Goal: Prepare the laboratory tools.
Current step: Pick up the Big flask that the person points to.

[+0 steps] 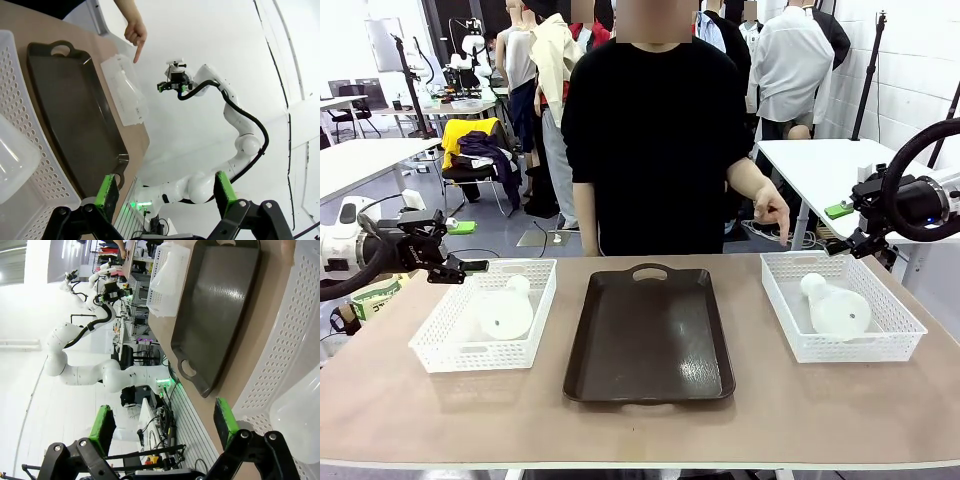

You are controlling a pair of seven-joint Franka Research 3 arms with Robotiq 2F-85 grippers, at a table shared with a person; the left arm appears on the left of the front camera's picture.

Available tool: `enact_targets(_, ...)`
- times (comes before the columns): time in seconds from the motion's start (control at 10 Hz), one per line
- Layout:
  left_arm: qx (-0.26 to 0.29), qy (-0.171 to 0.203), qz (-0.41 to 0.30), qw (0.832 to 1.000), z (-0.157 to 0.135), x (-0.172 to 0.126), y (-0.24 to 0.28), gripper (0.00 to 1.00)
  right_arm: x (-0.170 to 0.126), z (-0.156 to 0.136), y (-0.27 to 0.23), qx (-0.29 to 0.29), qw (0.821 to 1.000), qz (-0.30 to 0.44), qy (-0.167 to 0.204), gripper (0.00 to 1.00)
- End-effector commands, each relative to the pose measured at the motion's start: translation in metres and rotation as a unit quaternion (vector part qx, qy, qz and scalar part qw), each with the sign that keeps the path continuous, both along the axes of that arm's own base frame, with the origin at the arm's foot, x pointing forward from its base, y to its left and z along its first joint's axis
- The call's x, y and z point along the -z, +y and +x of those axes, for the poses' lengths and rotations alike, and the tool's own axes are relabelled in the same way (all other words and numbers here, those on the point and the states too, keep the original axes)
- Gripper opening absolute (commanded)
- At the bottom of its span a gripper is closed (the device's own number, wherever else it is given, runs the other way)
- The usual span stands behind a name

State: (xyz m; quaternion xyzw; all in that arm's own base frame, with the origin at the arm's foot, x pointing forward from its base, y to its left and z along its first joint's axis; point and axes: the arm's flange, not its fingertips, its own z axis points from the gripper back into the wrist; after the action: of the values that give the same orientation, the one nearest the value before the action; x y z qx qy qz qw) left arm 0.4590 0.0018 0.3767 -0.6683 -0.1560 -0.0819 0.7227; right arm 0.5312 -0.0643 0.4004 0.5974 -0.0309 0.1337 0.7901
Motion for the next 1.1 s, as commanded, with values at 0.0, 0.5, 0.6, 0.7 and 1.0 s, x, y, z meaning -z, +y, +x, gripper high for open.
enact_targets(0.0, -0.003, -0.001, 0.001, 1.000, 0.000, 0.000, 0.001, 1.00, 0.000, 0.000, 0.000, 0.000, 1.000, 0.000, 0.000, 1.00)
enact_targets(0.5, -0.003, -0.001, 0.001, 1.000, 0.000, 0.000, 0.001, 1.00, -0.077, 0.020, 0.015, 0.053, 0.955, -0.284, -0.067, 1.00)
enact_targets(0.6, -0.003, -0.001, 0.001, 1.000, 0.000, 0.000, 0.001, 1.00, -0.081, 0.032, 0.028, 0.071, 0.919, -0.380, -0.075, 1.00)
enact_targets(0.7, -0.003, -0.001, 0.001, 1.000, 0.000, 0.000, 0.001, 1.00, -0.076, 0.046, 0.046, 0.085, 0.884, -0.451, -0.086, 1.00)
enact_targets(1.0, -0.003, -0.001, 0.001, 1.000, 0.000, 0.000, 0.001, 1.00, -0.046, 0.065, 0.077, 0.098, 0.839, -0.530, -0.076, 1.00)
